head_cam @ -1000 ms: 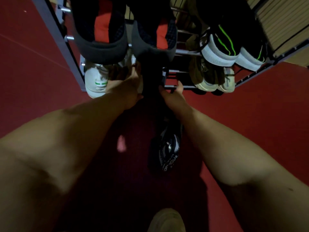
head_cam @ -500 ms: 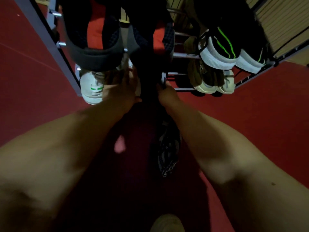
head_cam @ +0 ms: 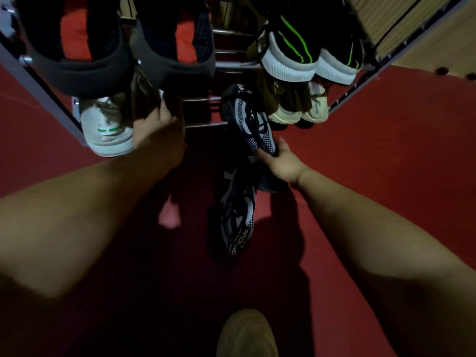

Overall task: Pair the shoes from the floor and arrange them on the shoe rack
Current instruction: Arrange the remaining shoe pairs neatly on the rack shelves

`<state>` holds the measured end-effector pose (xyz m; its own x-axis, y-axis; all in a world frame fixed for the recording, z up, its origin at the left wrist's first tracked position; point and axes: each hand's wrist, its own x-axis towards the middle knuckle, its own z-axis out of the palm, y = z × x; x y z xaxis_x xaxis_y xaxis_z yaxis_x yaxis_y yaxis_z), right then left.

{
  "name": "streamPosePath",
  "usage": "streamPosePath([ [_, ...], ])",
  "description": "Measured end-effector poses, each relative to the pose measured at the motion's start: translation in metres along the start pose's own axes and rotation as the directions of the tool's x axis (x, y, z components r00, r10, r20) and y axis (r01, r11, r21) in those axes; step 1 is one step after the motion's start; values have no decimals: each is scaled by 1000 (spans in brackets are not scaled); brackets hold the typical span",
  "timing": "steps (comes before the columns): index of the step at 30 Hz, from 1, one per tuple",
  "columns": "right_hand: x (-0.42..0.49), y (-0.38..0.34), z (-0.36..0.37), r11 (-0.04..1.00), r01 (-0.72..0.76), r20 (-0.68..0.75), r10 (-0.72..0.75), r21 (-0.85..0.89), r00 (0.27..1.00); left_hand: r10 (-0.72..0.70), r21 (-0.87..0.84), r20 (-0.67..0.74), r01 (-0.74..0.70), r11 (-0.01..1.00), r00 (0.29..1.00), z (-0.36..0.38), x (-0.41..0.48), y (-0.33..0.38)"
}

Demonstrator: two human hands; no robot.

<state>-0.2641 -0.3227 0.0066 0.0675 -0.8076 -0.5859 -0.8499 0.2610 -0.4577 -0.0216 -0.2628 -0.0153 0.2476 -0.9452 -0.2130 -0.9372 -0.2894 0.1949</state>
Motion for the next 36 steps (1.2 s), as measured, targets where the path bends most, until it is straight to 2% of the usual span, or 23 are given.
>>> streamPosePath([
  [3,3,-20,12,998,-29,-11,28,-57,1000,182,75,-202,-170,983,962,-1,-37,18],
  [4,5,-24,15,996,-43,-22,42,-76,999,223,58,-193,-216,975,955,3,-50,24],
  [6,10,-26,16,989,-33,-13,31,-145,999,204,-35,3,-204,978,979,13,-75,36],
  [9,10,-29,14,979,23,-4,-24,-202,1000,228,-150,247,-196,969,942,29,-109,52],
  [14,9,-41,13,959,30,-51,-46,-281,998,257,-330,446,-110,938,857,50,-150,78],
  [19,-7,-13,-10,938,79,11,-80,-336,997,195,-258,384,-98,961,902,69,-158,89],
  [22,-25,34,-34,895,120,52,-108,-429,993,193,-298,335,-91,950,922,71,-146,72],
  [23,-33,49,-44,851,148,95,-116,-503,989,180,-325,272,-86,942,945,70,-139,62],
  [25,-49,75,-61,686,233,195,-134,-689,972,149,-369,158,-82,926,976,65,-124,43],
  [27,-56,90,-69,526,318,259,-185,-789,948,204,-369,210,-116,922,956,59,-111,28],
  [28,-57,92,-71,490,349,276,-216,-799,936,245,-348,254,-148,926,936,57,-109,25],
  [33,-50,66,-87,422,403,299,-292,-812,909,320,-199,240,-276,940,917,53,-115,27],
  [36,-50,56,-100,482,348,300,-176,-804,938,337,-197,231,-295,935,913,53,-117,22],
])
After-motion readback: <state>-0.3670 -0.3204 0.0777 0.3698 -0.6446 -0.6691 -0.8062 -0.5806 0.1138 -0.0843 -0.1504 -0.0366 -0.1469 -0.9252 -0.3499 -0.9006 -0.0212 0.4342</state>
